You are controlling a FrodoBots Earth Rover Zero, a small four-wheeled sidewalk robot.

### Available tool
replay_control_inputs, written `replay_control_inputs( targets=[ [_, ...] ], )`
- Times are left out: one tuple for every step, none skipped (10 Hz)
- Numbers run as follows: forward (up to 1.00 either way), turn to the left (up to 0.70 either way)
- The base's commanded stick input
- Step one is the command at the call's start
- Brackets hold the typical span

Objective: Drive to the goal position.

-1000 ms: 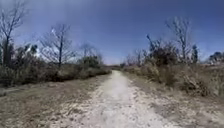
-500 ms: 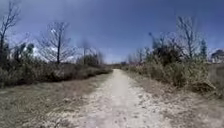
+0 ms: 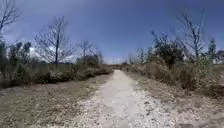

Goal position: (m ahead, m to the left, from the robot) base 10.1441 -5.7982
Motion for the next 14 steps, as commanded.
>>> replay_control_inputs(
  targets=[
    [0.7, 0.0],
    [0.7, 0.0],
    [0.7, 0.0],
    [0.7, 0.0],
    [0.7, 0.0],
    [0.7, 0.0],
    [0.7, 0.0],
    [0.7, 0.0],
    [0.7, 0.0],
    [0.7, -0.1],
    [0.7, -0.33],
    [0.7, -0.3],
    [0.7, -0.1],
    [0.7, 0.0]
  ],
)
